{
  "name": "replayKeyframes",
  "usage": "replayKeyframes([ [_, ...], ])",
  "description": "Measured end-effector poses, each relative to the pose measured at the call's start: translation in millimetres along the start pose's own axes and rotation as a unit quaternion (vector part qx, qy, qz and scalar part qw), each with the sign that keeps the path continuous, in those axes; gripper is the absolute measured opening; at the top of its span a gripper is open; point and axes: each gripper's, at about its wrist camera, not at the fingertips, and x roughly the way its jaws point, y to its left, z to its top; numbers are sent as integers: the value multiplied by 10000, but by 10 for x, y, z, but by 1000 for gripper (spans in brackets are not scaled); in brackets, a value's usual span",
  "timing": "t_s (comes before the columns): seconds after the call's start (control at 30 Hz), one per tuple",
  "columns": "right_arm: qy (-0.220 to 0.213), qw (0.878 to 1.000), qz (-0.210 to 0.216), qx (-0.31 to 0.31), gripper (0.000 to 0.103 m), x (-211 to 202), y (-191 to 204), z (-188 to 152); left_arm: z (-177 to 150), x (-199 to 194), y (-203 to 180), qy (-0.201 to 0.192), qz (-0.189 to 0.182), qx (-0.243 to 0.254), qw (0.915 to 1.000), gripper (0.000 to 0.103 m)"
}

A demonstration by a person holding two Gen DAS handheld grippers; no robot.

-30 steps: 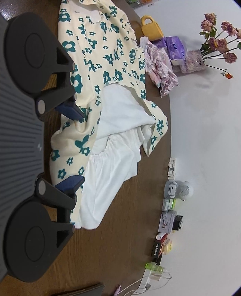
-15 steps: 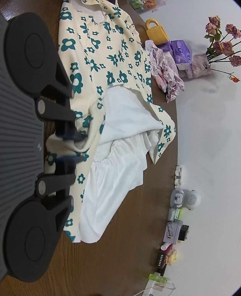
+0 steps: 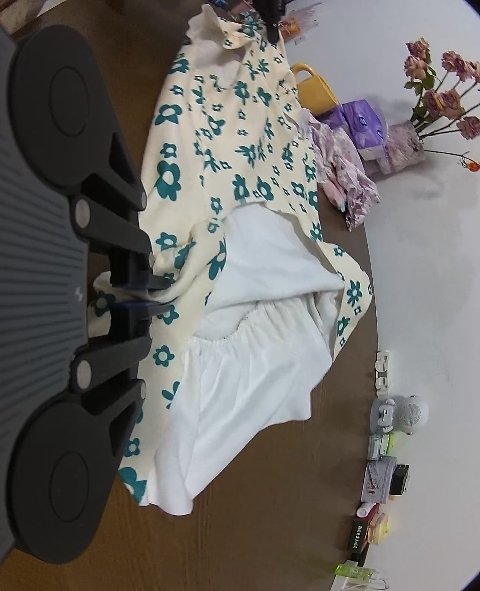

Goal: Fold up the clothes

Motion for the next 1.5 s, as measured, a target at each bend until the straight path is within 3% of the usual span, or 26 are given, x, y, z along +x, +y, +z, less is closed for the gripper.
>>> replayKeyframes([
  [0.4,97,9997,-89,220,6,-120,93,-49,-176,20,88,139,-49,-83,9999,7],
  [0.5,-64,9986,107,513,12,-235,0,11,-181,-67,93,131,-147,-193,9996,25],
  [0.57,-252,9975,104,654,22,-339,-93,86,-191,-165,60,-2,-135,-124,9998,45],
  [0.63,-417,9976,-207,517,43,-396,-184,214,-216,-243,-19,-72,-128,33,9999,54],
  [0.73,-480,9965,-645,224,53,-349,-319,465,-282,-307,-172,-34,-290,268,9992,61],
  [0.9,-241,9966,-755,-246,62,137,-478,949,-382,-237,-480,292,-580,458,9968,66],
  [1.17,117,9963,-594,-603,67,1018,-554,1426,-307,119,-805,648,-367,655,9951,67],
  [1.37,302,9987,-268,-318,67,1342,-664,1549,-202,380,-826,799,-272,567,9948,67],
  [1.47,377,9993,11,-86,53,1387,-722,1547,-174,442,-818,823,-208,573,9947,67],
  [1.5,386,9992,99,9,37,1380,-732,1542,-163,467,-812,835,-185,558,9948,67],
])
